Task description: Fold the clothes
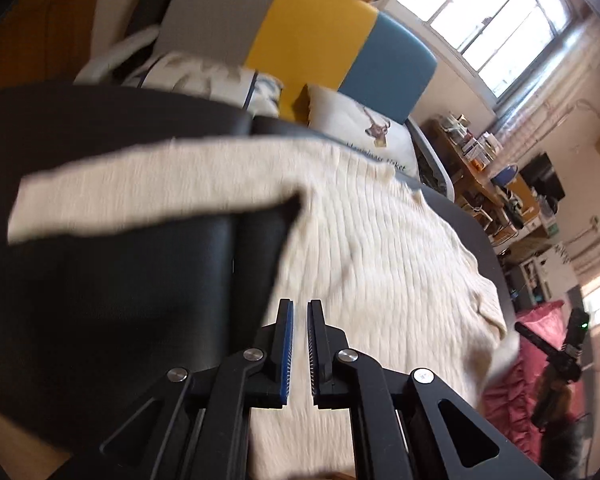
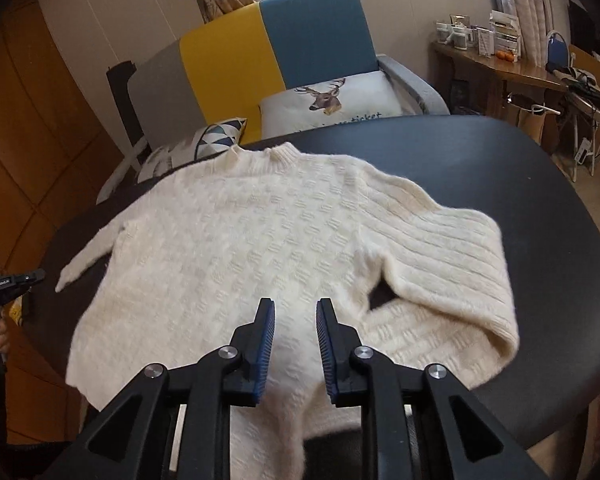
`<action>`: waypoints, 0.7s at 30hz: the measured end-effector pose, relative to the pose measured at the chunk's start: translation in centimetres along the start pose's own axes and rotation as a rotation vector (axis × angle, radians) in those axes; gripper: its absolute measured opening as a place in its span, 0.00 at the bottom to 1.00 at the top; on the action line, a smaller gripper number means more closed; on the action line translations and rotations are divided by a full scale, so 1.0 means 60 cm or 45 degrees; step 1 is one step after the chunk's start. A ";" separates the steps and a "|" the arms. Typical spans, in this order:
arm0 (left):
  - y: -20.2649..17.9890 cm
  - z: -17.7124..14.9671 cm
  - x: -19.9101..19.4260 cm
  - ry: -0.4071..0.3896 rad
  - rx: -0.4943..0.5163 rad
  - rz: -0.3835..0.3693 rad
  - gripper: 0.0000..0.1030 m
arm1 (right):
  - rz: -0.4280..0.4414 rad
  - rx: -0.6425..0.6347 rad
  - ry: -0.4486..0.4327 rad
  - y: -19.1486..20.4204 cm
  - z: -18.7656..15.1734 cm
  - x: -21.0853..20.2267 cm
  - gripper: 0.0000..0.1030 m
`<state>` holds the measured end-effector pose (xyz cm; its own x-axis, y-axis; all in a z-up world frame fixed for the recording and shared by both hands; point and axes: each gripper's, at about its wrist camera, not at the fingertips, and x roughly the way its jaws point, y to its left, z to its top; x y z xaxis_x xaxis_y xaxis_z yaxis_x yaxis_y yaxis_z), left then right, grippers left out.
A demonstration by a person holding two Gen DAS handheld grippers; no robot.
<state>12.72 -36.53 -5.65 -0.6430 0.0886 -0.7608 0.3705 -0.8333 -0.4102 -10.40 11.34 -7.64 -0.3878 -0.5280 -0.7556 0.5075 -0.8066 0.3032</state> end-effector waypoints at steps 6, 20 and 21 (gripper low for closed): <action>-0.040 0.130 0.098 -0.017 0.082 0.030 0.08 | -0.007 -0.058 0.067 0.063 0.079 0.122 0.20; -0.026 0.229 0.385 0.173 0.161 0.404 0.07 | -0.086 -0.046 0.298 0.050 0.172 0.359 0.20; -0.005 0.225 0.382 0.168 0.134 0.402 0.08 | -0.086 -0.064 0.303 0.056 0.171 0.372 0.21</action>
<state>-11.15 -41.59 -16.16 -0.4133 -0.1184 -0.9029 0.4616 -0.8819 -0.0956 -25.26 -5.86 -17.54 -0.2328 -0.3907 -0.8906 0.5264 -0.8206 0.2224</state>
